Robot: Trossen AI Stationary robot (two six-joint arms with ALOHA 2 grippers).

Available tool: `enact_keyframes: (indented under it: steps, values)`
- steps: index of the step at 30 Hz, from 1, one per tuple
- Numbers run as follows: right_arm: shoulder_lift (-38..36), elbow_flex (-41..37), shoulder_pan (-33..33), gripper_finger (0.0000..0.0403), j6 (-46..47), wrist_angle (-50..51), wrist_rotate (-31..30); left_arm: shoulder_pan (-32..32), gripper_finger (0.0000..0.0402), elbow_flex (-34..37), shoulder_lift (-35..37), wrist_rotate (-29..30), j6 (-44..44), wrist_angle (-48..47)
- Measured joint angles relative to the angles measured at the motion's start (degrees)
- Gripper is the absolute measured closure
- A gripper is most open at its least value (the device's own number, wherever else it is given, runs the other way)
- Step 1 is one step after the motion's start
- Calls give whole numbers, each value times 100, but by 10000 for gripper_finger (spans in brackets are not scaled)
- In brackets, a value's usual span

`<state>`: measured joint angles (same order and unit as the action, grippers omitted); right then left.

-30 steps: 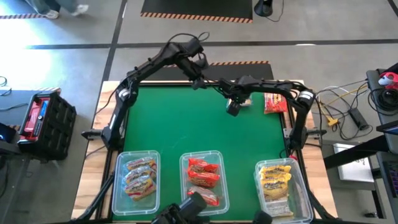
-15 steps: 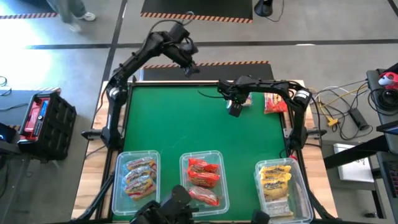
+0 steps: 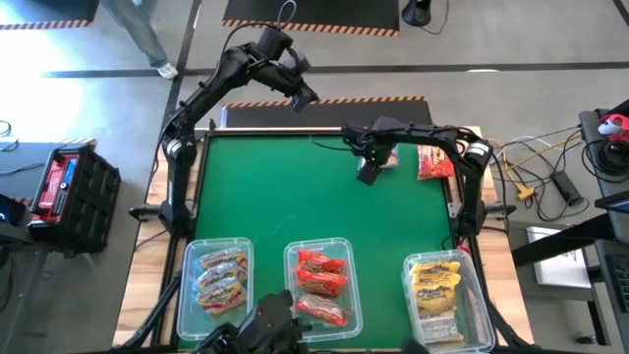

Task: Sort Maruchan noodles
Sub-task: Put the blue noodle pack into the left transparent bin

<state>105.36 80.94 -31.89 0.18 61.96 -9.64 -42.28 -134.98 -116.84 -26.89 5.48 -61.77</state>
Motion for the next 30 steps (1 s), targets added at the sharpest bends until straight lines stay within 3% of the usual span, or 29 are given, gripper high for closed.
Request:
enact_keyframes:
  steps: [6, 14, 21, 30]
  values:
    - [-2, 148, 2, 279, 725, -4, 412, 0, 350, 0, 0, 0, -5, 36]
    - [61, 239, 25, 294, 126, -430, 202, 0, 350, 0, 0, -1, -3, 64]
    - [61, 422, -27, 305, -1442, -510, -1100, 0, 350, 0, 0, 0, 47, 75]
    - [749, 1036, -98, 309, -1525, 354, -1570, 0, 350, 0, -2, -2, 153, 104]
